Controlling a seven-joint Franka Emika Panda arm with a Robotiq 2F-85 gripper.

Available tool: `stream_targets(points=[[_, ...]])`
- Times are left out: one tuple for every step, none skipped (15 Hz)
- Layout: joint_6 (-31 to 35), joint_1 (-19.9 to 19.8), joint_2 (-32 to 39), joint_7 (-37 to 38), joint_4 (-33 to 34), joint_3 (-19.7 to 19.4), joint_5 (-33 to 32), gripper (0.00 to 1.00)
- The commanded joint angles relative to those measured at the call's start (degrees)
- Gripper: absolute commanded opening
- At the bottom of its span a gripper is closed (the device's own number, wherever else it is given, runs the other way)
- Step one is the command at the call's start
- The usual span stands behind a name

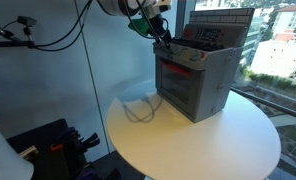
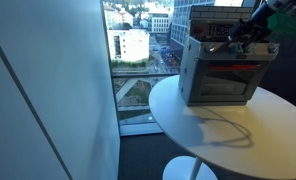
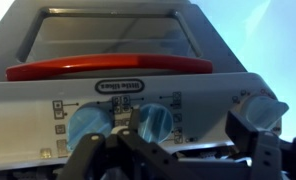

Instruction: Turn the second knob from the left to the right.

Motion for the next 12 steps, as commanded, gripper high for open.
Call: stream_targets(points=[[0.84, 0.09, 0.59, -1.58, 0.89, -0.08, 0.79, 0.70], [0.94, 0.10, 0.57, -1.56, 0.86, -0.10, 0.72, 0.57], [1.03, 0.10, 0.55, -1.53, 0.84, -0.12, 0.68, 0.49], [1.07, 0.05, 0.47, -1.49, 0.76, -0.26, 0.64, 0.40], [1.15, -0.01, 0.36, -1.44, 0.64, -0.43, 0.60, 0.32], [1.26, -0.04, 0.22, -1.28, 0.47, -0.63, 0.49, 0.23], [1.31, -0.12, 0.14, -1.25, 0.34, -0.77, 0.51, 0.16], [1.38, -0.21, 0.07, -1.01, 0.20, -0.98, 0.37, 0.11], [1.44, -0.26, -0.01, -0.86, 0.07, -1.20, 0.24, 0.06], [1.50, -0.26, -0.15, -0.68, 0.00, -1.32, 0.14, 0.06], [1.63, -0.12, -0.24, -0.39, -0.06, -1.34, -0.06, 0.08], [1.68, -0.09, -0.29, -0.30, -0.15, -1.37, -0.12, 0.06]])
